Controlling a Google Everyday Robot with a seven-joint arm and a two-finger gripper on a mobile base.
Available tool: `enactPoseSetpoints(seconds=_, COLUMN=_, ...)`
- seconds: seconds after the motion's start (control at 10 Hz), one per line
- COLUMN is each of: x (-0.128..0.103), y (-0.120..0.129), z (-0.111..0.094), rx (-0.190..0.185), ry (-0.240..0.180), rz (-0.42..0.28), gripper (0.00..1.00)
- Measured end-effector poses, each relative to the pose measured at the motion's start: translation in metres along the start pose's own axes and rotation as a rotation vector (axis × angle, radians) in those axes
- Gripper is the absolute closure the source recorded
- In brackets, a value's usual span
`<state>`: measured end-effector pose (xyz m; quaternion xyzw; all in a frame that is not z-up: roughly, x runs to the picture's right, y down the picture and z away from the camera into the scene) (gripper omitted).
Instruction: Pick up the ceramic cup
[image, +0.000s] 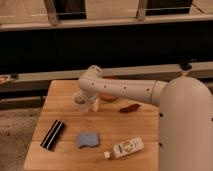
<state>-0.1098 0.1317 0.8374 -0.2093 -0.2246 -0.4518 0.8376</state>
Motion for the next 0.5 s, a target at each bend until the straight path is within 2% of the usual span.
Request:
enactPoseSetpoints(seconds=0.2, x=-0.0021, y=-0.0011, z=0.0018, rx=-0.001, ry=0.002, rz=-0.009, gripper=0.57)
enactPoseSetpoints(seconds=0.4, x=-0.0042, y=-0.0021, z=0.0024, rx=0.000, ry=0.001, rz=-0.017, gripper=0.80)
enactPoseSetpoints(seconds=0.5, x=-0.0042, y=-0.0026, z=0.0023, rx=0.002, ry=0.002, rz=-0.019, gripper=0.87)
